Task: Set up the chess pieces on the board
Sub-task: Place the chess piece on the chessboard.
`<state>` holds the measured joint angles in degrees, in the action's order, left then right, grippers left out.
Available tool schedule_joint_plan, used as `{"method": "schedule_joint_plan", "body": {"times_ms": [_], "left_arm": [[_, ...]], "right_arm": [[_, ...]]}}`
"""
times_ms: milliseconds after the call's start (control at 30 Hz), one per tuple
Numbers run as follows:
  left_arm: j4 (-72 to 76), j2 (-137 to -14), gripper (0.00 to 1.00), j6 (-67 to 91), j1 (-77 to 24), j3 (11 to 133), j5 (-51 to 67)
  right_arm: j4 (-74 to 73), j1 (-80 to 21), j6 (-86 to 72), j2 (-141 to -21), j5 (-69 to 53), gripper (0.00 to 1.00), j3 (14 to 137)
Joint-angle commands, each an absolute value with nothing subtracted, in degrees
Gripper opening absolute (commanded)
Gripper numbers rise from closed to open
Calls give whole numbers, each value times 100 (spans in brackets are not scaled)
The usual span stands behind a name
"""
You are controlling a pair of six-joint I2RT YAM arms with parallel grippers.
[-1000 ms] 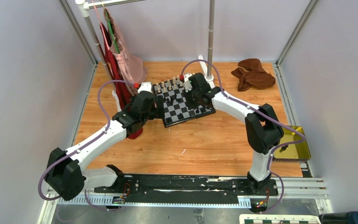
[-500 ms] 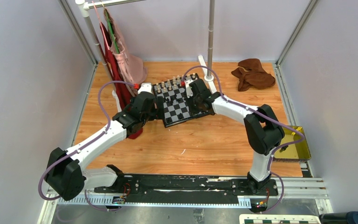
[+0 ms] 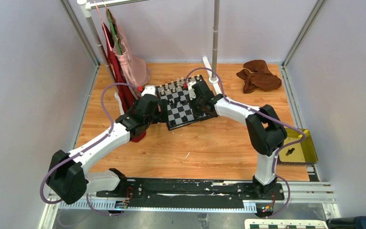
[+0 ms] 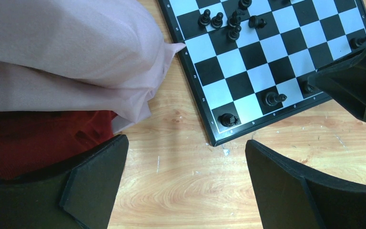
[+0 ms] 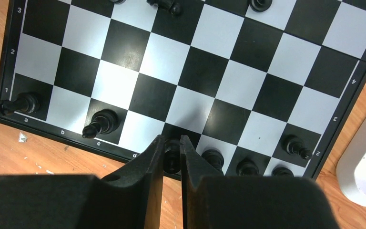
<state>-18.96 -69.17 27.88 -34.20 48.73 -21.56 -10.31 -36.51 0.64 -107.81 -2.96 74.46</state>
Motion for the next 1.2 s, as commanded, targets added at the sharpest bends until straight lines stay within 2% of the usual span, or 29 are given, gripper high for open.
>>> {"method": "schedule_joint_plan", "body": {"times_ms": [0, 200, 600, 1167], "left_arm": [[-1846, -6985, 100, 2838, -3401, 4764, -2121], [-1843, -7016, 100, 2830, -3401, 4763, -2126], [-1816, -7008, 100, 2804, -3401, 4772, -2145], [-1769, -7063, 100, 2774, -3401, 4920, -2115]], "right_arm": [[-1098, -3672, 187, -10990, -233, 1, 7649], [-1136, -3656, 192, -11061, -259, 5, 7707], [-1291, -3656, 191, -10972, -211, 26, 7801], [-1740, -3639, 292, -11096, -213, 37, 8645]]}}
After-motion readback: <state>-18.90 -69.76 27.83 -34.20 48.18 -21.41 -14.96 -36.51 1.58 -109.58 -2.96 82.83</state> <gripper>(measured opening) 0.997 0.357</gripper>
